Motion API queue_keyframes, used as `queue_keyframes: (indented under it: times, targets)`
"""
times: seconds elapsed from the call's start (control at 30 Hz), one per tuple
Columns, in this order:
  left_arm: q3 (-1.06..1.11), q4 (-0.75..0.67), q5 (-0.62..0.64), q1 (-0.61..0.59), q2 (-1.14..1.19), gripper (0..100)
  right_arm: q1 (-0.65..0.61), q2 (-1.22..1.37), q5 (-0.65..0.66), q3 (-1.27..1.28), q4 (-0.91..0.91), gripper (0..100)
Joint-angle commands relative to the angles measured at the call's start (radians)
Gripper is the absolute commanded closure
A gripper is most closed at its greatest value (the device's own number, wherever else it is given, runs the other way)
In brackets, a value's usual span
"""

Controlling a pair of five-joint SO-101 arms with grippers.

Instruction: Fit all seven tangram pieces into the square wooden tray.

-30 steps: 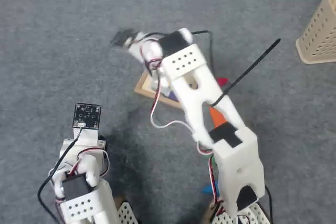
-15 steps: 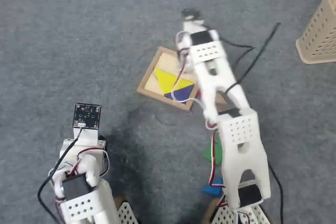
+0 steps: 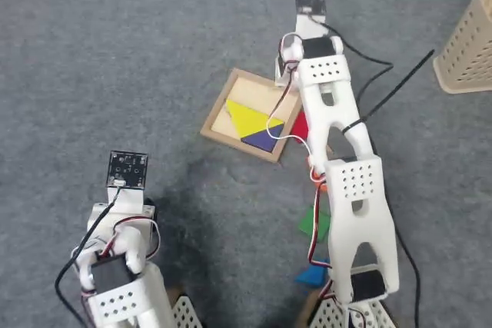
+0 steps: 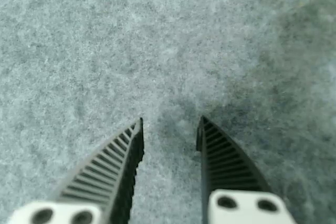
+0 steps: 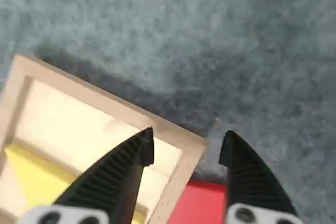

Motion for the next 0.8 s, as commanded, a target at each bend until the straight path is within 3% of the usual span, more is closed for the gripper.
queue_keyframes:
  times: [0.0, 0.33, 0.57, 0.77]
  targets:
    - [-0.013, 0.002, 0.005, -0.003, -0.015, 84, 0.010, -0.004, -0.015, -0.052, -0.001, 76.4]
    - [-0.013, 0.002, 0.005, -0.003, -0.015, 84, 0.010, 0.077, 0.040, -0.051, 0.045, 77.4]
    - [-0.013, 0.002, 0.005, -0.003, -0.015, 84, 0.012, 0.102, 0.043, -0.054, 0.036, 97.9]
    - [-0.013, 0.002, 0.005, -0.003, -0.015, 84, 0.015, 0.094, 0.043, -0.060, 0.045, 99.1]
